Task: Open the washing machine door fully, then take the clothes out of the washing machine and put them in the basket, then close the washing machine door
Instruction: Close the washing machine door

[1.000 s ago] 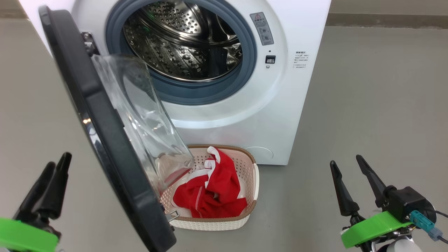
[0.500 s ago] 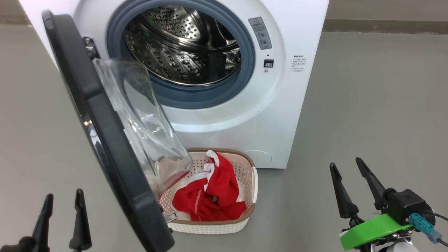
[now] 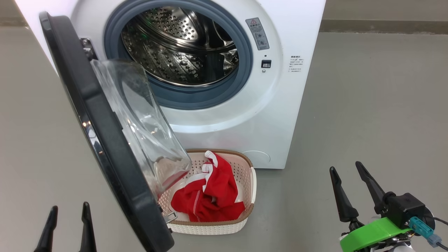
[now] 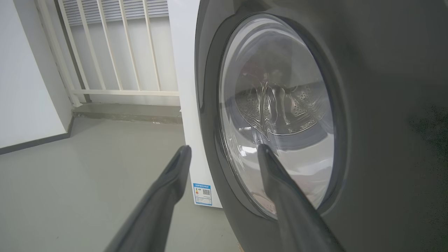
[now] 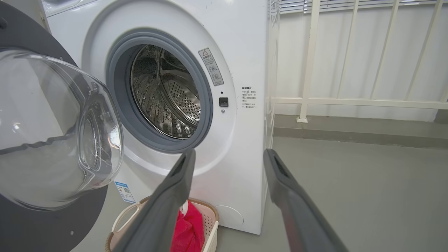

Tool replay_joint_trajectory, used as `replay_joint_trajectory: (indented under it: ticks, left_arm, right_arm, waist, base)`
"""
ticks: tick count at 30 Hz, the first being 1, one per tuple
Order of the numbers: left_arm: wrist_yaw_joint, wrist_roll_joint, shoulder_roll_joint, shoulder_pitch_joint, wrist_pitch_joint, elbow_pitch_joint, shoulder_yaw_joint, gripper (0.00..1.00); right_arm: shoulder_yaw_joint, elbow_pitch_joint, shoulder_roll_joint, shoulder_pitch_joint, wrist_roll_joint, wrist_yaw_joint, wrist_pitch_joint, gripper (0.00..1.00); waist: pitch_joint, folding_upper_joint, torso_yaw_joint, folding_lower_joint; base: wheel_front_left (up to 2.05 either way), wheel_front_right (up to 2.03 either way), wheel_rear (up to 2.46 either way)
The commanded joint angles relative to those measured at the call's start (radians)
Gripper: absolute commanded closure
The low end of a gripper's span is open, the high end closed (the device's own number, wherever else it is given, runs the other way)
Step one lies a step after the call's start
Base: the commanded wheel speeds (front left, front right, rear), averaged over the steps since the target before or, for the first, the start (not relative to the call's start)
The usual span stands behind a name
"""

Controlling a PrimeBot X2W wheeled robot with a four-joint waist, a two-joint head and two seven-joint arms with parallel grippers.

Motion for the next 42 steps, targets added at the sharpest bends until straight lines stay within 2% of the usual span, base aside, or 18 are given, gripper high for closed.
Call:
replay_joint_trajectory:
  ticks: [1, 11, 31, 32, 33, 34, 38, 42]
  left_arm:
    - [0.002, 0.017, 0.007, -0.012, -0.012, -0.030, 0.035, 0.00]
    - [0.009, 0.017, -0.013, 0.005, -0.012, -0.022, 0.029, 0.00]
    - [0.032, 0.020, -0.017, 0.017, -0.012, -0.027, -0.012, 0.00]
    - [0.033, 0.021, -0.017, 0.018, -0.012, -0.027, -0.016, 0.24]
    - [0.035, 0.009, -0.017, 0.017, -0.012, -0.023, -0.018, 0.90]
    - [0.040, -0.017, -0.017, 0.012, -0.012, -0.021, -0.017, 1.00]
    - [0.048, -0.152, -0.017, -0.031, -0.012, -0.030, -0.010, 1.00]
    - [0.042, -0.353, -0.017, -0.101, 0.055, -0.054, 0.022, 1.00]
  right_arm:
    - [0.023, -0.028, -0.003, -0.018, 0.007, 0.006, -0.006, 0.00]
    - [0.024, -0.026, -0.001, -0.017, 0.007, 0.006, -0.006, 0.00]
    - [0.022, -0.024, -0.001, -0.011, 0.007, 0.006, -0.006, 0.00]
    - [0.022, -0.023, -0.001, -0.012, 0.007, 0.006, -0.006, 0.00]
    - [0.022, -0.023, -0.001, -0.012, 0.007, 0.006, -0.006, 0.00]
    - [0.021, -0.022, -0.001, -0.011, 0.007, 0.006, -0.006, 0.00]
    - [0.016, -0.021, -0.002, -0.009, 0.006, 0.006, -0.006, 0.00]
    - [0.017, -0.019, -0.002, -0.012, 0.005, 0.006, -0.006, 0.00]
  waist:
    - [0.000, 0.0000, 0.000, 0.0000]
    - [-0.008, 0.0000, -0.002, 0.0000]
    - [0.001, 0.0000, 0.003, 0.0000]
    - [0.002, 0.0000, 0.004, 0.0000]
    - [0.002, 0.0000, 0.005, 0.0000]
    - [0.003, 0.0000, 0.007, 0.0000]
    - [0.004, 0.0000, 0.016, 0.0000]
    - [0.006, 0.0000, 0.022, 0.0000]
  base:
    - [0.00, 0.00, 0.00]
    - [0.00, 0.00, 0.00]
    - [0.00, 0.00, 0.00]
    - [0.00, 0.00, 0.00]
    - [0.00, 0.00, 0.00]
    - [0.00, 0.00, 0.00]
    - [0.00, 0.00, 0.00]
    - [0.00, 0.00, 0.00]
